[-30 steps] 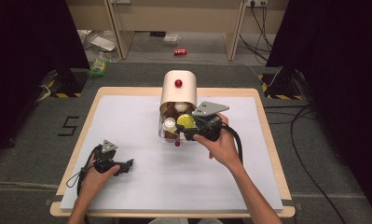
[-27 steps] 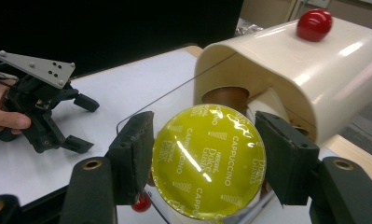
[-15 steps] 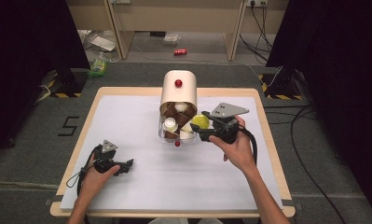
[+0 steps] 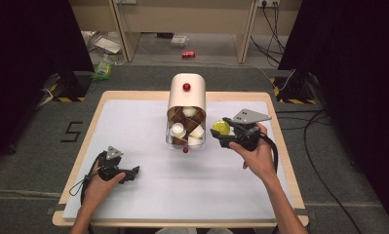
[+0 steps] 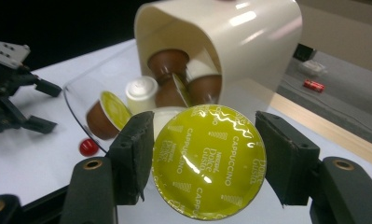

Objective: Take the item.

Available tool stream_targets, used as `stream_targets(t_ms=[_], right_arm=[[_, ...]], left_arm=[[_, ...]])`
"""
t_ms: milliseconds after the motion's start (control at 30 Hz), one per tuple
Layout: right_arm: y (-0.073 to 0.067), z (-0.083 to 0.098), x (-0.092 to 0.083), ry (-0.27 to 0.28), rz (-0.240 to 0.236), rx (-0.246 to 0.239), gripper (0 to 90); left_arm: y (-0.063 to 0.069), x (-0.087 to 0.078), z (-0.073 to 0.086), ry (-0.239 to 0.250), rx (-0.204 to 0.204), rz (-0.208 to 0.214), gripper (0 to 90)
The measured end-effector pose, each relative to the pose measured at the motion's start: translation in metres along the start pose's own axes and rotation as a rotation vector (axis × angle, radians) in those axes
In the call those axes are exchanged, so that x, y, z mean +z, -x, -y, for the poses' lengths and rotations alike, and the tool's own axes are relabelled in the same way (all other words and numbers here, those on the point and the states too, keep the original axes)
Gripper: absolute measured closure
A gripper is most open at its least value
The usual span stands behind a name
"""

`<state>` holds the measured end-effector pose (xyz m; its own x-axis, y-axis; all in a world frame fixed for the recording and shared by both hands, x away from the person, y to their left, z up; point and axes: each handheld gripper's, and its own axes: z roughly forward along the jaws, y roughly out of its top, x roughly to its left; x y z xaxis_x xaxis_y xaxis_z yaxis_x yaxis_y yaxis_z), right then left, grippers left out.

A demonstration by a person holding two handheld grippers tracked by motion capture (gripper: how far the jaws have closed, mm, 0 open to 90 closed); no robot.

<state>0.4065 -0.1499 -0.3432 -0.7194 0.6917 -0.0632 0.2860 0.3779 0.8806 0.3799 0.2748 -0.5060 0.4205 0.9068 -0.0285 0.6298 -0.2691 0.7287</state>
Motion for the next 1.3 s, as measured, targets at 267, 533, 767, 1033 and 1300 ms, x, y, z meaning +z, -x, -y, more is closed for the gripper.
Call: stream_targets(t_ms=[267, 533, 767, 1033, 1300], right_arm=[[0.015, 0.018, 0.003, -0.039, 0.038, 0.027, 40.0], [0.031, 0.034, 0.012, -0.074, 0.074, 0.059, 40.0], [0.037, 0.048, 0.028, -0.105, 0.078, 0.078, 40.0], [0.044, 0.066, 0.049, -0.150, 0.081, 0.097, 40.0], [0.047, 0.080, 0.066, -0.186, 0.078, 0.104, 40.0]], left_arm=[[0.000, 0.000, 0.000, 0.001, -0.001, 0.000, 0.0], [0.000, 0.000, 0.000, -0.001, 0.000, 0.000, 0.0], [0.000, 0.000, 0.000, -0.001, 0.000, 0.000, 0.0], [0.000, 0.000, 0.000, -0.001, 0.000, 0.000, 0.0], [0.000, 0.000, 0.000, -0.001, 0.001, 0.000, 0.0]])
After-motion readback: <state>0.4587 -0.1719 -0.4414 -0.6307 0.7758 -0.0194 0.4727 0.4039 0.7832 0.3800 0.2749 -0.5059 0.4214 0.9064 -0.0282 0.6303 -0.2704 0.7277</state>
